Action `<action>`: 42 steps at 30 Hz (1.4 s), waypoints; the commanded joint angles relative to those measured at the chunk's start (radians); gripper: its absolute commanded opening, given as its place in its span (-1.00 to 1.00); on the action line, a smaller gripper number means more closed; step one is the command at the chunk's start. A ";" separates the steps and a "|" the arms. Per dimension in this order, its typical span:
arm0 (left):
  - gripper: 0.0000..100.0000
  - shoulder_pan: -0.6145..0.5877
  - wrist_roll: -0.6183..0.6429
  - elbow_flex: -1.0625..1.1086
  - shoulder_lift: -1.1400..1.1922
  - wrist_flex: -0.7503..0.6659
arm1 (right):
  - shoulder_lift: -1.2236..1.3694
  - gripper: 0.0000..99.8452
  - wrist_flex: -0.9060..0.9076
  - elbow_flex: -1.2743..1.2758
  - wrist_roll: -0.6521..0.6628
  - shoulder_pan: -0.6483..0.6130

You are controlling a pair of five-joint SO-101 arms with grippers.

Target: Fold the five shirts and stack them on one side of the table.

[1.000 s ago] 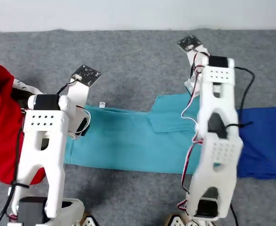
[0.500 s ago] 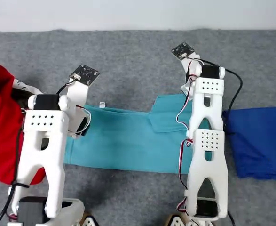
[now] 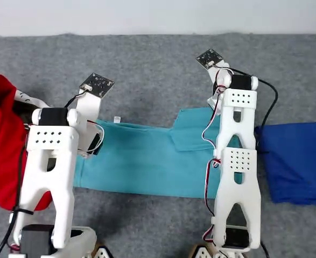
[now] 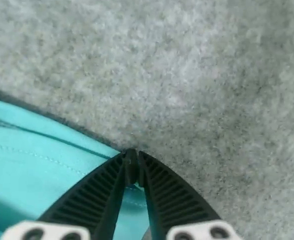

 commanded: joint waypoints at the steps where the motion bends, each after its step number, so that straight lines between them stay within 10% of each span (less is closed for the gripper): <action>1: -0.80 0.000 0.009 -0.005 -0.023 -0.005 | -0.044 -0.98 0.030 -0.029 0.008 -0.010; 23: -0.80 -0.003 0.009 -0.004 -0.023 -0.003 | -0.248 -0.98 0.193 -0.020 -0.032 -0.013; 42: -0.80 -0.003 0.009 0.050 -0.023 -0.005 | -0.272 -0.98 0.194 0.061 0.222 -0.076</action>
